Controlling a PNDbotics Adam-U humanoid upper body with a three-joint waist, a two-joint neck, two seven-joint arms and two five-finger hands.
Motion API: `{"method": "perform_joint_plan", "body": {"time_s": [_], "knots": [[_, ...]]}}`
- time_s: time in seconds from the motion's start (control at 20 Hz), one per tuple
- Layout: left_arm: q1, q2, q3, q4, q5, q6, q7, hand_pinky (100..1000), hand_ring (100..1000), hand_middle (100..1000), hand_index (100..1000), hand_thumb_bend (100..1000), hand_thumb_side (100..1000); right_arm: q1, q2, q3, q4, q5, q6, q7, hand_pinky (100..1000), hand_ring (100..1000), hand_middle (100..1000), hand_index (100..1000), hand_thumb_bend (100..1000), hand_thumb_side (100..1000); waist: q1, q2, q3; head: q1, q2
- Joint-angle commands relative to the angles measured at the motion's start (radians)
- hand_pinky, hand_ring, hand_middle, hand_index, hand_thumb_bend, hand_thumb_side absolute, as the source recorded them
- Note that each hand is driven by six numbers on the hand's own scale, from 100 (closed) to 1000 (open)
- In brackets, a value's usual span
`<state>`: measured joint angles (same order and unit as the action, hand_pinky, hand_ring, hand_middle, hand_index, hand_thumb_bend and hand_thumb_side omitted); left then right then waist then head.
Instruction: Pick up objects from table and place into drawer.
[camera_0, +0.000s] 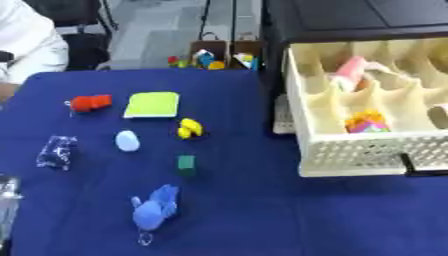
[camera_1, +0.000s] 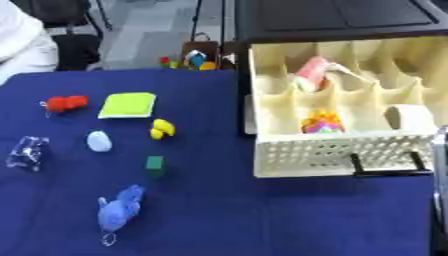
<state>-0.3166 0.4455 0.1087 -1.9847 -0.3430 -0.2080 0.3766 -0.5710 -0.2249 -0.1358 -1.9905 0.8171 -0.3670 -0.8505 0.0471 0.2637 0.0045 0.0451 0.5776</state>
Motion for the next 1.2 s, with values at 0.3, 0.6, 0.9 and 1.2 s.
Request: {"method": "perform_joint_plan", "body": {"time_s": [0.3,0.6,0.9,1.2], "knots": [[0.016,0.292,0.046,-0.015,-0.133,0.246,-0.120,627,746,772,938,852,1000,-0.011,-0.018,0.005,-0.009,-0.011,-0.015,-0.002,592,653,654,757,100,1000,-0.006,-0.022,-0.011,0.003,-0.002],[0.024,0.434,0.035,-0.015,-0.219,0.406,-0.400,674,759,780,943,877,1000,-0.009,-0.020,0.009,-0.009,-0.016,-0.017,0.004,592,653,654,756,100,1000,-0.010,-0.027,-0.018,0.013,0.004],[-0.025,0.522,0.009,0.042,-0.256,0.466,-0.656,716,781,794,959,921,994,-0.005,-0.022,0.014,-0.009,-0.022,-0.019,0.011,592,653,654,756,100,1000,-0.009,-0.033,-0.024,0.031,-0.001],[-0.119,0.578,-0.041,0.166,-0.291,0.409,-0.872,759,808,835,987,953,911,-0.001,-0.023,0.020,-0.009,-0.030,-0.023,0.019,592,654,653,756,100,1000,-0.007,-0.035,-0.029,0.045,-0.010]]}}
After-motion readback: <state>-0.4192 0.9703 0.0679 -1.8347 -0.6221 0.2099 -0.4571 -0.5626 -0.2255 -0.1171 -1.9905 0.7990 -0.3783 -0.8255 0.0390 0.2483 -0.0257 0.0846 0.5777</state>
